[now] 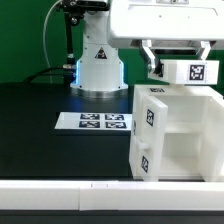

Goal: Assemble cabinet

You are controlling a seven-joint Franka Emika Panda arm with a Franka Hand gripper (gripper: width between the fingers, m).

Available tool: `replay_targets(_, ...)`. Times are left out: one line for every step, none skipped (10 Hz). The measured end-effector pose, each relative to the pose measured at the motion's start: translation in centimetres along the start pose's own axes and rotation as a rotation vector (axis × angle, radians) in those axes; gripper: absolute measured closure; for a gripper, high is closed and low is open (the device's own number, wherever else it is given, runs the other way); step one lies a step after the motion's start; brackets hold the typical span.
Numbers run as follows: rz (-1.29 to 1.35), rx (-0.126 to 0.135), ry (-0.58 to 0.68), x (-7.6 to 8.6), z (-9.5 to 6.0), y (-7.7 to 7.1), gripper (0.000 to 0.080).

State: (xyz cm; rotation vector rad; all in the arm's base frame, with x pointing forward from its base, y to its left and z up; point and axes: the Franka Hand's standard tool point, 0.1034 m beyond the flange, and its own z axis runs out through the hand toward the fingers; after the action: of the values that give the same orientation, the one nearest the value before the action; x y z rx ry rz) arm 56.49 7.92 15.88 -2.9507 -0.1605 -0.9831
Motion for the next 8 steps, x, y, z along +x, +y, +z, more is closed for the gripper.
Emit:
replay_targets(0.009, -0.002, -0.008, -0.06, 0.02, 0.14, 0.0242)
replay_targets(0.009, -0.002, -0.008, -0.08, 0.04, 0.16, 0.0242)
replay_targets(0.008, -0.002, -0.009, -0.11, 0.06, 0.15, 0.0242)
replay_targets(0.008, -0.002, -0.009, -0.12, 0.07, 0.15, 0.0087)
replay_targets(0.008, -0.002, -0.009, -0.14, 0.08, 0.16, 0.0027)
replay_targets(0.01, 0.003, -0.041, -0.45, 0.13, 0.07, 0.0027)
replay_targets(0.013, 0.016, -0.09, -0.33, -0.32, -0.2, 0.0005)
replay_targets(0.013, 0.023, -0.101, 0.13, -0.8, -0.42, 0.0005)
